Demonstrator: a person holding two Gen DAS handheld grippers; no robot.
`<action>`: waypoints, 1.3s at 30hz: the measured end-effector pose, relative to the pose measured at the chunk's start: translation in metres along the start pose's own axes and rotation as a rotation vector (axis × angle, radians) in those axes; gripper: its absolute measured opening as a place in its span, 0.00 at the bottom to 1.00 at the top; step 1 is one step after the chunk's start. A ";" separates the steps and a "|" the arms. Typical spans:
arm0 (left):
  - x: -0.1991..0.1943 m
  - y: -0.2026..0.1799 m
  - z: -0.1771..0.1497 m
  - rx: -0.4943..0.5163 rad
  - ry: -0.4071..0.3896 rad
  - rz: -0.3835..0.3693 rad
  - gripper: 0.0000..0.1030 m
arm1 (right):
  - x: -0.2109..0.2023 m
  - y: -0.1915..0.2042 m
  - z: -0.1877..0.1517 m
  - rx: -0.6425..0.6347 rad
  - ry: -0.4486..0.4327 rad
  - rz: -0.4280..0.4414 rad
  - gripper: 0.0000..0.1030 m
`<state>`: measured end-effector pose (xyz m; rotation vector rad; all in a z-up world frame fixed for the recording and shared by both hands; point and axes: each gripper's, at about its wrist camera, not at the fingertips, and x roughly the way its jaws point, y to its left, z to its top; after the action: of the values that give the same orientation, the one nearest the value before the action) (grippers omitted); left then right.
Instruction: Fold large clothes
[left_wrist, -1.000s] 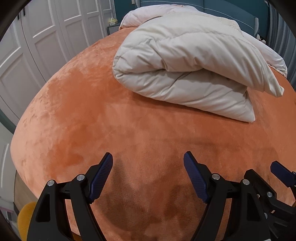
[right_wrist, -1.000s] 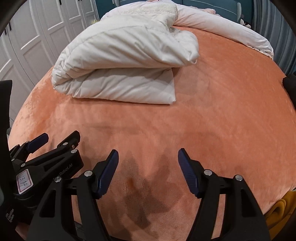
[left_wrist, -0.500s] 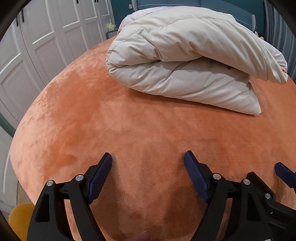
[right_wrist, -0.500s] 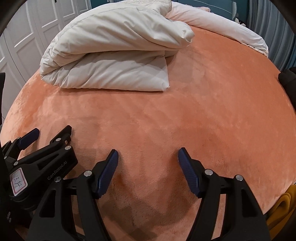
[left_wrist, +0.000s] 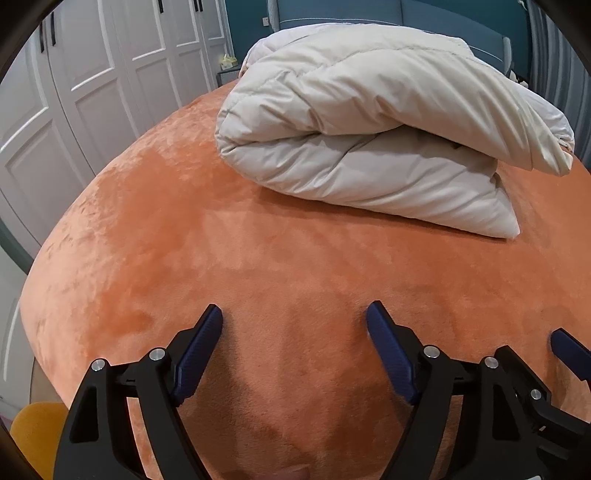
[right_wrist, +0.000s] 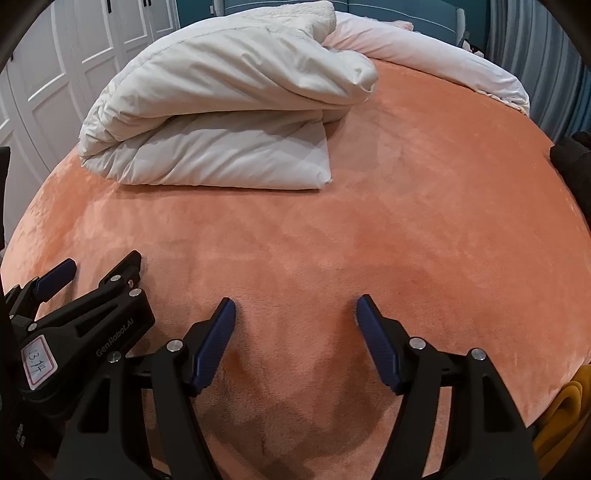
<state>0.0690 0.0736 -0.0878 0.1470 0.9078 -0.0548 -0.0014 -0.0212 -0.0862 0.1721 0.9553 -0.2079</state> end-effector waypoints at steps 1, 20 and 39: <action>-0.001 0.000 0.001 0.000 -0.005 -0.003 0.74 | -0.002 0.000 0.000 0.002 -0.007 -0.003 0.64; -0.015 -0.001 0.005 -0.009 -0.039 -0.035 0.70 | -0.018 -0.002 -0.002 0.009 -0.057 -0.039 0.64; -0.021 0.001 0.007 -0.015 -0.064 -0.035 0.69 | -0.027 0.001 -0.001 0.019 -0.078 -0.054 0.63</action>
<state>0.0616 0.0736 -0.0670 0.1152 0.8464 -0.0847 -0.0168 -0.0169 -0.0641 0.1548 0.8811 -0.2718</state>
